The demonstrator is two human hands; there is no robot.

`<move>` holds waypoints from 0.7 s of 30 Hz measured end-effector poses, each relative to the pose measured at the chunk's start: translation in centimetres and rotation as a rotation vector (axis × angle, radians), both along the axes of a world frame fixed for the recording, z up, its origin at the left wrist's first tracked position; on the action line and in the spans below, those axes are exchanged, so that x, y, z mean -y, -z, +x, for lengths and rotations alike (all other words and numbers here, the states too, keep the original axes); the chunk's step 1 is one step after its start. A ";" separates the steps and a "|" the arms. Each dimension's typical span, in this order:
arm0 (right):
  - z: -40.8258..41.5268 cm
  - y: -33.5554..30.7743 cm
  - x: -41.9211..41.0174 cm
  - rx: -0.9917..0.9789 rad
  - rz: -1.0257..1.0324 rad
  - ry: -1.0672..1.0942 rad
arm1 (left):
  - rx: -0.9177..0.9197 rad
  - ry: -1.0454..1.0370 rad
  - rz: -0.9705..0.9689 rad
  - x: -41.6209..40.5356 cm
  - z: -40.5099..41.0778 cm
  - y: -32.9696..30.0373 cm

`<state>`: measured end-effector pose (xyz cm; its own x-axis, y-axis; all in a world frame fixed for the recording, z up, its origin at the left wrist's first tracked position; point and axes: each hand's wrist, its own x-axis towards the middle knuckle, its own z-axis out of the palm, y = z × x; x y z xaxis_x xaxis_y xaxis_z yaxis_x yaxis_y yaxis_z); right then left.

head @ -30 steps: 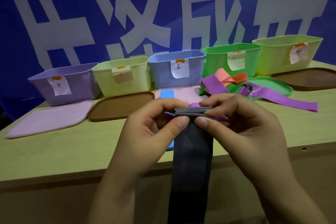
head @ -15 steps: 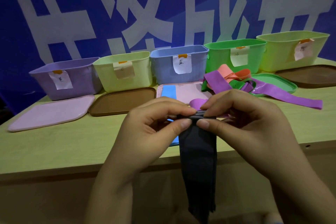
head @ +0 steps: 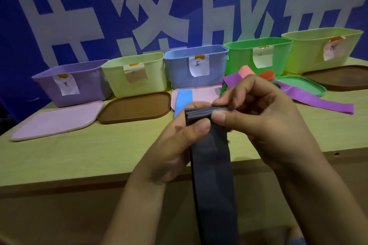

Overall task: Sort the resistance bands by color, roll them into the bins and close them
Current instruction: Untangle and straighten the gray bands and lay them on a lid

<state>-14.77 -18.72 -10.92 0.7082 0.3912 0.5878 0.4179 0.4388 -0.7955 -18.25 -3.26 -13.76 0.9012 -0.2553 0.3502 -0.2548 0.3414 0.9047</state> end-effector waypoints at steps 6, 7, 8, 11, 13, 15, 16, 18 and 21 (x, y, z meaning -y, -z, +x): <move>0.5 -0.5 -0.3 0.131 -0.017 0.069 | -0.201 0.212 -0.127 0.1 -0.1 -0.2; 0.7 -0.6 -0.2 0.127 -0.024 0.072 | -0.205 0.195 -0.090 0.2 0.0 -0.3; 0.8 -0.6 -0.2 0.101 -0.028 0.073 | -0.181 0.180 -0.040 0.4 0.0 -0.3; 1.5 0.0 -0.7 -0.032 0.031 0.008 | -0.125 0.103 0.035 1.1 0.1 -0.4; 1.7 0.8 -1.5 -0.115 0.058 -0.008 | -0.138 0.012 0.008 1.2 0.3 -0.6; 1.9 2.1 -2.0 -0.262 0.053 -0.074 | -0.099 -0.003 -0.039 1.0 0.6 -0.8; 2.0 2.9 -2.3 -0.333 0.053 -0.153 | -0.071 0.014 -0.067 0.8 0.7 -1.0; 2.0 4.5 -2.7 -0.397 0.029 -0.337 | -0.053 0.036 -0.122 0.3 0.8 -1.4; 1.5 6.1 -3.0 -0.461 -0.070 -0.539 | -0.077 0.034 -0.099 -0.6 1.2 -1.9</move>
